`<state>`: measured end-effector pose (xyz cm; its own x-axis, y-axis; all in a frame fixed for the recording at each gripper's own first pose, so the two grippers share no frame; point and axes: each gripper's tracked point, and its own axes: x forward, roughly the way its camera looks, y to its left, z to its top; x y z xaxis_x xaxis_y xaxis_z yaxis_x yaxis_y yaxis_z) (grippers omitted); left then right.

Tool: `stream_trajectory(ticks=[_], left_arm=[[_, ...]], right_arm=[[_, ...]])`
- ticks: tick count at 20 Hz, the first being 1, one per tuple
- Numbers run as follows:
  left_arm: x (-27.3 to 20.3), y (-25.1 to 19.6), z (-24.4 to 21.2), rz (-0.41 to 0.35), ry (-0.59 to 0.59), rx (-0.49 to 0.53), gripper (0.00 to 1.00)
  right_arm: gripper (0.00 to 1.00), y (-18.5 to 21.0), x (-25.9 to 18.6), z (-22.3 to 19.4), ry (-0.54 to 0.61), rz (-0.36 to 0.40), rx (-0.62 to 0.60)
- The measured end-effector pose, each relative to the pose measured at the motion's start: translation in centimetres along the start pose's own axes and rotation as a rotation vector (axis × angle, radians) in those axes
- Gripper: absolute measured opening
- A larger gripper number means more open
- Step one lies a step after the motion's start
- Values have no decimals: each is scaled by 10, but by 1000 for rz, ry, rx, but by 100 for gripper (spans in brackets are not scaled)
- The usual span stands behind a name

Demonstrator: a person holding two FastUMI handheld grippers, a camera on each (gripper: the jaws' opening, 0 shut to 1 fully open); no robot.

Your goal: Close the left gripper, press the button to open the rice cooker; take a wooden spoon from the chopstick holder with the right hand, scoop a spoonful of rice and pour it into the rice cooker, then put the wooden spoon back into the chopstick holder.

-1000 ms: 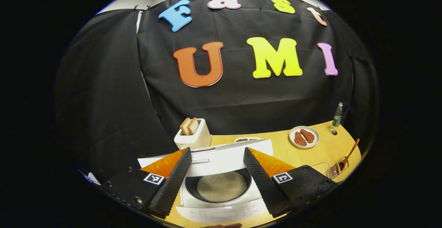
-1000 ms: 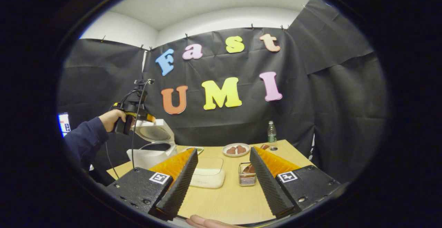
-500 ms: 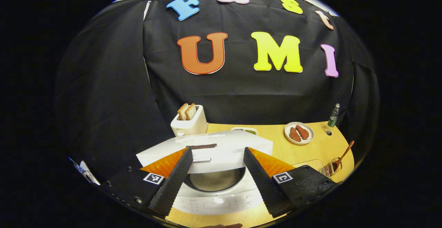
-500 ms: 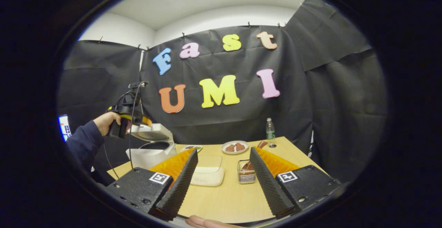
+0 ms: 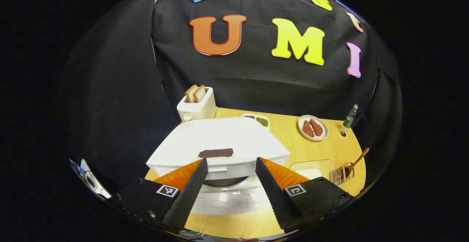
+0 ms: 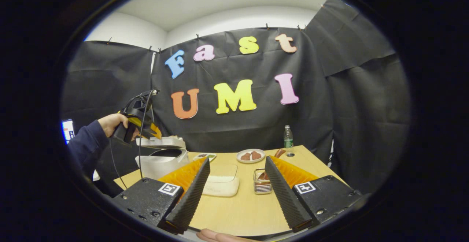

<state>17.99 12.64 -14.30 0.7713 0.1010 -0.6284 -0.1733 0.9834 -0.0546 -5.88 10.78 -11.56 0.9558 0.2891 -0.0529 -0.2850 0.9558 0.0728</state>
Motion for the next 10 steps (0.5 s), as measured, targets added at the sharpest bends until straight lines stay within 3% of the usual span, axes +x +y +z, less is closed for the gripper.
stream_trajectory(ticks=[2, 4, 6, 7, 8, 10], left_arm=[[10, -3, -39, -31, 146, -54, 87], [30, 15, -53, 8, 171, -58, 88], [36, 17, -51, -2, 143, -68, 86], [37, 16, -53, -14, 162, -73, 93], [36, 16, -55, -21, 173, -64, 82], [34, 20, -58, -25, 184, -46, 83]], right_arm=[[98, -1, 0, -1, 1, 3, 0], [98, -3, -2, 0, -3, 1, -6], [98, -7, -1, 0, -7, -7, -11], [98, -9, 1, -1, -4, -11, -8], [98, -8, 2, -2, -1, -9, -2], [98, -6, 6, -6, 6, -4, 7]])
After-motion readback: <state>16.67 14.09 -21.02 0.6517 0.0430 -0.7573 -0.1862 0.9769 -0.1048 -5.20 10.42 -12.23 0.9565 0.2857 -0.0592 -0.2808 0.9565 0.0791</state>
